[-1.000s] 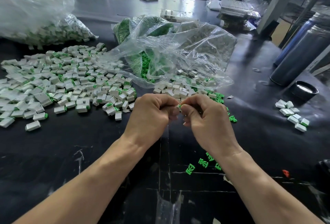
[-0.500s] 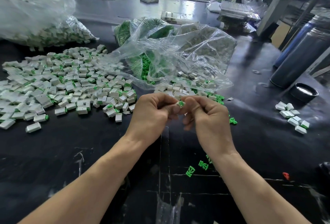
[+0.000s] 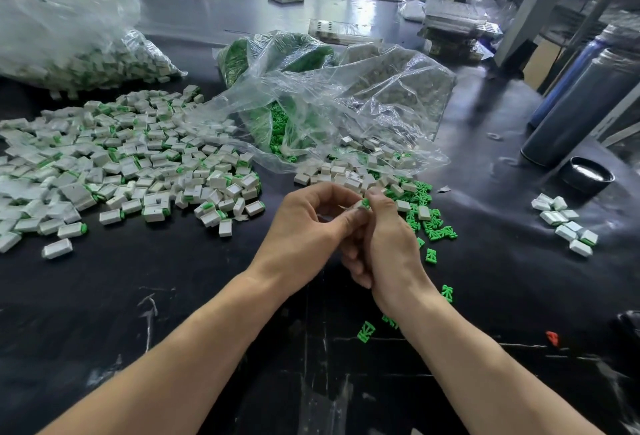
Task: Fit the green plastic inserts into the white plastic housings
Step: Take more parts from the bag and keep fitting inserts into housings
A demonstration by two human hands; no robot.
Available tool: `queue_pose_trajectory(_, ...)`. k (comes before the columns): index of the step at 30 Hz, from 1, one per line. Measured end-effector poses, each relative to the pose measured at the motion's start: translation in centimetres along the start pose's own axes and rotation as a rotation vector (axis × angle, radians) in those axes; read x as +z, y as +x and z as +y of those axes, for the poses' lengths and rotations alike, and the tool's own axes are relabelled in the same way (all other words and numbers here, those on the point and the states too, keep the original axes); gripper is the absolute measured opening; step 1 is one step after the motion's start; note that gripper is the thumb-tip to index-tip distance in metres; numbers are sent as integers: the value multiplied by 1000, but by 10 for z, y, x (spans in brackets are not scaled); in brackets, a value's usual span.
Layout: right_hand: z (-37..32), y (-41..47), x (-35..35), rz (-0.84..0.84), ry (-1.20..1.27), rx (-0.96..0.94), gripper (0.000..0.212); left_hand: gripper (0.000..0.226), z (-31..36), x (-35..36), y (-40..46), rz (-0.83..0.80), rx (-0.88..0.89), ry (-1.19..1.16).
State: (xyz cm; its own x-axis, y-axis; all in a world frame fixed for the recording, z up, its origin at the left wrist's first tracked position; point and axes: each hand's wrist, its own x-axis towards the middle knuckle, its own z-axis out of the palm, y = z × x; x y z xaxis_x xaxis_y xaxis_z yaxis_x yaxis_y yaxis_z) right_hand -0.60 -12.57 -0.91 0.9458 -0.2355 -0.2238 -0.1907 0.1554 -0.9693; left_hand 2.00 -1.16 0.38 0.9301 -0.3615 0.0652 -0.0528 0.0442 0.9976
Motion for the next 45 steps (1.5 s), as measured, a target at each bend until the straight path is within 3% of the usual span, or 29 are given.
queue_pose_trajectory(12, -1, -6, 9, 71, 123, -64, 67, 7, 0, 6, -6, 44, 77, 75)
queue_pose_trajectory(18, 11, 5, 8, 131, -78, -83, 59, 2, -7, 5, -5, 99, 129, 201)
queue_pose_trajectory(45, 11, 6, 6, 235, -151, -103, 64, 4, -9, 4, -6, 118, 148, 262)
